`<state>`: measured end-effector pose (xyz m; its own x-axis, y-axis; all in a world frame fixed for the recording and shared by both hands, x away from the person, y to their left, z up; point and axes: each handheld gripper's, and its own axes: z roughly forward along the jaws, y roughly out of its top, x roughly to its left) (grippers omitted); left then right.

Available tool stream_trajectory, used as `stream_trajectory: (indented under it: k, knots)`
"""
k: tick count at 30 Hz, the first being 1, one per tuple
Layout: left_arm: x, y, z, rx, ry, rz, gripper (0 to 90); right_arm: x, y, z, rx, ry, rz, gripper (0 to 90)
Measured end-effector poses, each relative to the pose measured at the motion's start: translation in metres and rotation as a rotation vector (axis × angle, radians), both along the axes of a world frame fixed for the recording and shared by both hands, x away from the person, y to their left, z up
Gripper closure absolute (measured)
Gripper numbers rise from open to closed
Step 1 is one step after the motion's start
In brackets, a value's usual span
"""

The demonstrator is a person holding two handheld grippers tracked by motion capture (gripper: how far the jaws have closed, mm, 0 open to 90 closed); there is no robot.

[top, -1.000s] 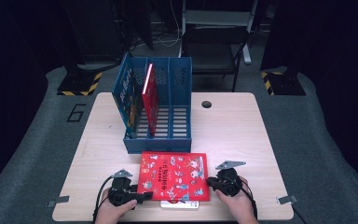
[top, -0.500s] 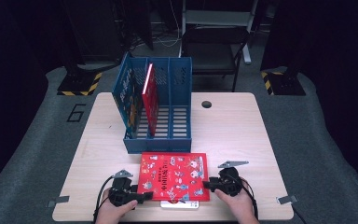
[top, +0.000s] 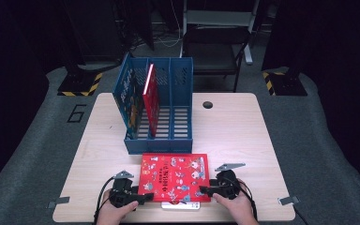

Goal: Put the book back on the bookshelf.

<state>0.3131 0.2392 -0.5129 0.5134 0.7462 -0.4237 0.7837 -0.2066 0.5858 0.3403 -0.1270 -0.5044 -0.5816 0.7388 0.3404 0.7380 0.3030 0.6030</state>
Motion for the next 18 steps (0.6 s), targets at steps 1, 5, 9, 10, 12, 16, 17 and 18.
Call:
stream_trajectory:
  k: [1,5,9,10,12,16,17,18]
  knots:
    - [-0.001,0.0,0.001,-0.008,0.01,0.002,29.3,0.0,0.0,0.0,0.001,0.0,0.001,43.5]
    - [-0.002,0.002,0.004,-0.014,0.005,0.005,29.9,-0.001,0.001,0.0,0.01,-0.001,0.0,42.7]
    - [-0.003,0.005,0.009,-0.023,-0.009,0.015,31.3,-0.002,0.003,0.0,0.016,-0.009,0.001,41.4]
    - [-0.005,0.007,0.011,-0.03,-0.012,0.02,31.6,-0.002,0.004,0.001,0.019,0.003,-0.004,41.4]
    - [-0.005,0.009,0.015,-0.041,-0.026,0.026,33.2,-0.003,0.006,0.001,0.02,-0.004,-0.005,41.4]
    - [-0.007,0.011,0.02,-0.062,-0.051,0.059,34.5,-0.005,0.008,0.004,0.013,-0.044,0.001,41.4]
    - [-0.007,0.013,0.021,-0.061,-0.049,0.053,35.5,-0.005,0.009,0.004,0.016,-0.046,0.002,41.3]
    - [-0.007,0.013,0.021,-0.061,-0.049,0.053,36.8,-0.005,0.009,0.004,0.016,-0.046,0.002,41.3]
